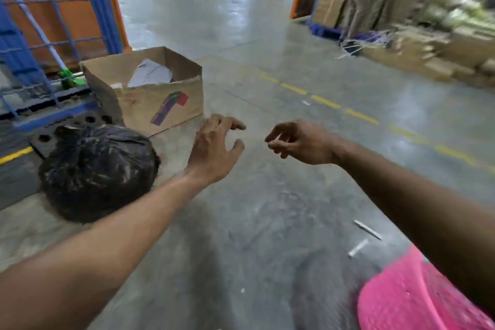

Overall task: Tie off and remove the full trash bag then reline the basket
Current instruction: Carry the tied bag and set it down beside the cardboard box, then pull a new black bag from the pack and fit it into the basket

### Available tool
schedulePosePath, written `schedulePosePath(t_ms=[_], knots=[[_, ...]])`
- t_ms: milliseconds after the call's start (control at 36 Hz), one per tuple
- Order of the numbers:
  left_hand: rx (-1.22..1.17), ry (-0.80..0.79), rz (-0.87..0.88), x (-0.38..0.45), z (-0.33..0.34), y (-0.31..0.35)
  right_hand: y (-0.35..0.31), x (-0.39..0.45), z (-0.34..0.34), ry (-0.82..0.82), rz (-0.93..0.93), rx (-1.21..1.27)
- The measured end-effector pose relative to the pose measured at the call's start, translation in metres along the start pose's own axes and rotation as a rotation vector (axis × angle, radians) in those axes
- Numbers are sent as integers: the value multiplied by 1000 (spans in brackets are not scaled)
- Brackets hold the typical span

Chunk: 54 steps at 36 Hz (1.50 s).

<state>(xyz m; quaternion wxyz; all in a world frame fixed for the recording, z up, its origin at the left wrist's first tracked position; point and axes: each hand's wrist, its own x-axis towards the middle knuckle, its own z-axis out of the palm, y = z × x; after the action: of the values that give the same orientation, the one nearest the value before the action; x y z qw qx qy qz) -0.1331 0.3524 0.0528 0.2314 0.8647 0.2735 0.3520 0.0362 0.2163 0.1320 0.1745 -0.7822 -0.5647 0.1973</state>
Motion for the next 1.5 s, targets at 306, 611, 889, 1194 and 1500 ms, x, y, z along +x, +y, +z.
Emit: schedulePosePath(t_ms=[306,611,889,1194,1500], knots=[[-450,-693,445,-131,148,246,102,-258,-84,226,357,-24],[55,-1056,963,-250,220,364,229,-442,-73,780,659,40],[-94,-983,1056,-269,257,353,366,-575,84,11,856,-260],[-28,-997,852,-271,253,359,438,-597,203,-83,809,-289],[-30,-992,781,-268,250,357,467,-638,141,725,1181,379]])
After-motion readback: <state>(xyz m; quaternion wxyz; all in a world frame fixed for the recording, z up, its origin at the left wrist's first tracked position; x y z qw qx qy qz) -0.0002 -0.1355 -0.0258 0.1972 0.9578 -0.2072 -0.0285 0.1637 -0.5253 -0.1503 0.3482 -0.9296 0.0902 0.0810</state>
